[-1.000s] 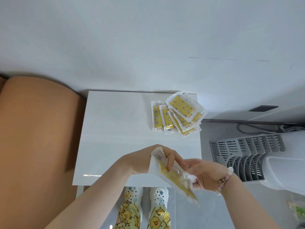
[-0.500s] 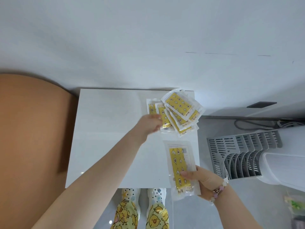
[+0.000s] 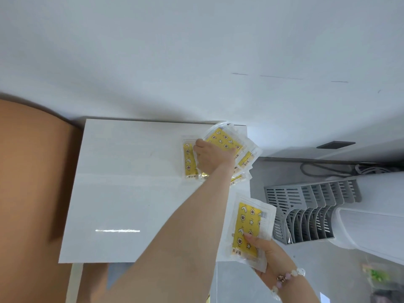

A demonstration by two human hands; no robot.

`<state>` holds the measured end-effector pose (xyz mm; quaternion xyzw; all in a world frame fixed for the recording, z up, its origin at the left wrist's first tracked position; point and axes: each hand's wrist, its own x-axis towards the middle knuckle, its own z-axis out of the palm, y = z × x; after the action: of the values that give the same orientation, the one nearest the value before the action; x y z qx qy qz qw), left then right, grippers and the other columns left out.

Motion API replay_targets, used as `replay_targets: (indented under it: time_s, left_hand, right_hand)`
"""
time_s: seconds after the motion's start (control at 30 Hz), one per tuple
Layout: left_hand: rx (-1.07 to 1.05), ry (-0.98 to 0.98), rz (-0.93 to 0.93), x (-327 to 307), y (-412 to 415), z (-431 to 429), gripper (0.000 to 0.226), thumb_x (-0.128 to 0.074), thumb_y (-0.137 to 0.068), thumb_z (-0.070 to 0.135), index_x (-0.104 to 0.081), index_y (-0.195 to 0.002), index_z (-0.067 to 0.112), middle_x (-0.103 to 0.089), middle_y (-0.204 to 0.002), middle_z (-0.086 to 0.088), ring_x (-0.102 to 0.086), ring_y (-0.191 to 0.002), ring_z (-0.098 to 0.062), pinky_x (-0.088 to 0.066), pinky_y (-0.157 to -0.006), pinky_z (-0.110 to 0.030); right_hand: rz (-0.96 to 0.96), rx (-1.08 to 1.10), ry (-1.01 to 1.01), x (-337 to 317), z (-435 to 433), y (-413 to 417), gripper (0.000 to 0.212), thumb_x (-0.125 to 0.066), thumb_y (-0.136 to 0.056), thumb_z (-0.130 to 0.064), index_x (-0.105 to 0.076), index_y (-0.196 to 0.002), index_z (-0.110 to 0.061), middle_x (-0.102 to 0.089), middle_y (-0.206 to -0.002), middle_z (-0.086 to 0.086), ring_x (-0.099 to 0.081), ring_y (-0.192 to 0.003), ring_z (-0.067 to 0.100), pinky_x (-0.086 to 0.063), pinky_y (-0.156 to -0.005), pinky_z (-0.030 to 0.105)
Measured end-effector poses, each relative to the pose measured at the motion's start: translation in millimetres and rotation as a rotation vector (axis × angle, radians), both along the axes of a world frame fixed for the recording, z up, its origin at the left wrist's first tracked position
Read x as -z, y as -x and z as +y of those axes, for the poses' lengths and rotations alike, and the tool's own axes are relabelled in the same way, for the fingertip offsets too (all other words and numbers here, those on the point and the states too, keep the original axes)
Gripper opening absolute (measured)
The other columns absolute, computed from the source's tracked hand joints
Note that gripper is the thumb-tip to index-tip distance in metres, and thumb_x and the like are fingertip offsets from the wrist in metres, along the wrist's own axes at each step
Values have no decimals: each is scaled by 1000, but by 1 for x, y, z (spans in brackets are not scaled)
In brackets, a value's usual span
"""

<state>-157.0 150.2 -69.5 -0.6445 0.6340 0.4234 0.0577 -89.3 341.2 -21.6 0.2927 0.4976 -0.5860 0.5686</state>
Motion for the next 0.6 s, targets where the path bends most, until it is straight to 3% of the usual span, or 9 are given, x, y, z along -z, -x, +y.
replay_targets:
  time_s: [0.1, 0.2, 0.3, 0.5, 0.6]
  left_hand:
    - [31, 36, -2, 5, -1, -6, 92, -80, -68, 45, -27, -132, 7, -40, -131, -9, -55, -112, -25, -51, -82, -37]
    - [24, 14, 40, 7, -6, -10, 87, -82, -69, 37, -29, -131, 7, -44, -130, -8, -54, -114, -26, -51, -81, -38]
    - [37, -12, 58, 9, -14, -17, 79, -81, -71, 31, -33, -129, 7, -50, -127, -8, -56, -113, -28, -52, -83, -41]
    - [122, 27, 37, 11, -45, -50, 53, -74, -77, 30, -48, -121, 18, -58, -119, -2, -58, -108, -24, -43, -78, -31]
    - [122, 62, 111, 13, -55, -60, 39, -71, -80, 28, -56, -115, 21, -53, -117, -1, -58, -102, -20, -44, -77, -29]
  right_hand:
    - [7, -16, -29, 1, 2, 5, 26, -54, -80, 9, -64, -103, 0, -73, -92, 17, -72, -71, 28, -60, -59, 38]
    - [29, -22, -62, -1, 3, 7, 22, -51, -86, 9, -64, -101, 0, -74, -87, 15, -72, -67, 25, -58, -52, 32]
    - [29, -38, -74, 0, 2, 5, 24, -53, -85, 7, -63, -105, 0, -73, -91, 16, -72, -68, 26, -58, -52, 31]
    - [3, -78, -48, 0, -8, -4, 45, -62, -67, 1, -62, -111, 2, -70, -105, 21, -71, -78, 29, -60, -63, 36]
    - [23, -67, -85, 2, -10, -10, 38, -60, -75, 4, -61, -113, 2, -70, -104, 20, -71, -78, 29, -60, -63, 35]
